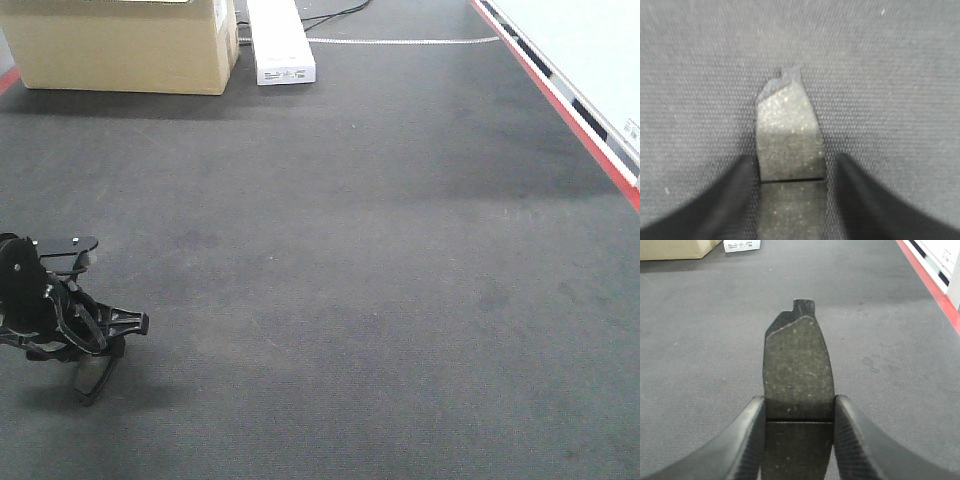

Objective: Move and align brake pads A on conveyor

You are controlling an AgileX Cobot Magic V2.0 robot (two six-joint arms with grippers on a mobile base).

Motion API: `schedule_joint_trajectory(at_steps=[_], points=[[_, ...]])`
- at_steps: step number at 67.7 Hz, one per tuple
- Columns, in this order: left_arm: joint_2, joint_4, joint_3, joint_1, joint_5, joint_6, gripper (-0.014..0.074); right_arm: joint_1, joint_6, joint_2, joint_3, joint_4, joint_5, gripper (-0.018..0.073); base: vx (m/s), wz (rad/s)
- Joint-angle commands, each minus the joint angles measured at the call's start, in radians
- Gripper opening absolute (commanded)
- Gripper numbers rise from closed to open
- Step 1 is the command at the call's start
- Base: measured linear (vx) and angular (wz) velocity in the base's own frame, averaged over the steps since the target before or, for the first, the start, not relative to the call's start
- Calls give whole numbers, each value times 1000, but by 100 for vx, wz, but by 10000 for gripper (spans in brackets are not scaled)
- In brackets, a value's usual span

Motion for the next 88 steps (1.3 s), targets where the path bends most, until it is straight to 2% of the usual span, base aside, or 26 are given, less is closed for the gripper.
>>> schedule_joint_trajectory(at_steps=[1,14,27,43,67,77,88], points=[[-70,13,-31,-4,-5,-9,473,-1,-8,6,-33,-10,-93,-7,0,0],[-186,37,-28,-4,59,-9,460,-1,-8,6,-33,-10,-92,-7,0,0],[-397,39,9,-4,71,7,421,-1,-8,6,-33,-10,-92,-7,0,0],[-740,40,136,-4,59,26,377,-1,-8,6,-33,-10,-92,-7,0,0],[-1315,42,335,-4,99,25,375,-1,-8,6,-33,-10,-92,-7,0,0],[-1432,62,396,-4,160,25,375,-1,-8,6,-33,-10,-92,-7,0,0],[-1472,117,433,-4,132,25,375,-1,-8,6,-33,-10,-92,-7,0,0]])
